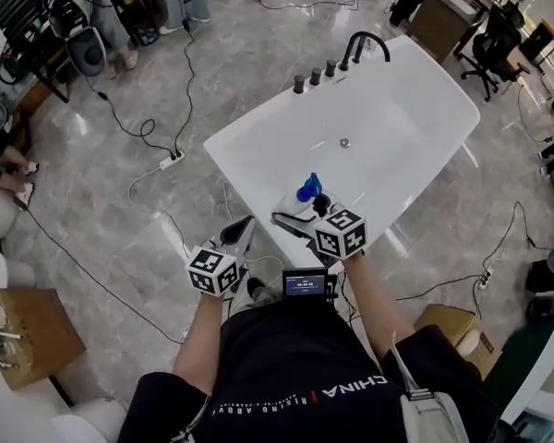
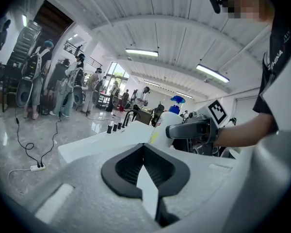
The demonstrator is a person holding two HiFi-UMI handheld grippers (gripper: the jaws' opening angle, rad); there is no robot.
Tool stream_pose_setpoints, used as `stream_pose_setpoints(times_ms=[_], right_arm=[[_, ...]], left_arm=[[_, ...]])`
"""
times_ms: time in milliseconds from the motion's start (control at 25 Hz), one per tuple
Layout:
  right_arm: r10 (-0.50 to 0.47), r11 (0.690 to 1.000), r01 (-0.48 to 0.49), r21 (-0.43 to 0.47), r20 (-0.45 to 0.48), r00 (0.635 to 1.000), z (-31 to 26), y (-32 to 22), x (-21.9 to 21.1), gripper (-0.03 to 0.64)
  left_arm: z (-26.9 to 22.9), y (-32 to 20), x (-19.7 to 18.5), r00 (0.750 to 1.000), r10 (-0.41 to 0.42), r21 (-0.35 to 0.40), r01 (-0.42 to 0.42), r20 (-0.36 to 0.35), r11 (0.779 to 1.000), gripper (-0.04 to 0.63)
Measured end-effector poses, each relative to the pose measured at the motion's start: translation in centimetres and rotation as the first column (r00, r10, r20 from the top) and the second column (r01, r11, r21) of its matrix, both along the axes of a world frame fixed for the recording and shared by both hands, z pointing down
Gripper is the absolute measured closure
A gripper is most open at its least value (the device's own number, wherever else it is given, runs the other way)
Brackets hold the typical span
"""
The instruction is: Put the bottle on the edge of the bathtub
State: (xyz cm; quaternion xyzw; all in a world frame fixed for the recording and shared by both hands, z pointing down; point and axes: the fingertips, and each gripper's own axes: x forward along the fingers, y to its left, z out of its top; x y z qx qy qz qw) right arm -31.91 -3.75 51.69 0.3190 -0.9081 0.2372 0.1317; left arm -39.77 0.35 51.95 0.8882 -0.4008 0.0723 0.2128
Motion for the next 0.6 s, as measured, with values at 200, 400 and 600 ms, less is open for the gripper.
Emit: stream_pose_setpoints(times_ms=[200,400,600], right_arm=[[-0.020,1.000,0.020,0.002,0.012,1.000,0.1,0.2,0.3,0.137],[-0.072,0.997,0.072,0.000,0.019,0.997,0.6,0.9,1.2,0.137],[-0.122,0.992,0.122,0.009,0.001,0.992,1.4,-0.1,2.0,0.137]], left_arm=[[0.0,-0.2,1.1,1.000,0.000,0.003,-0.001,0.014,1.000,0.588],[0.2,0.3,2.3,0.999,-0.026,0.005,0.026,0.033,1.000,0.588],[0.2,-0.2,3.1,0.997,-0.050,0.024,0.048,0.055,0.999,0.588]])
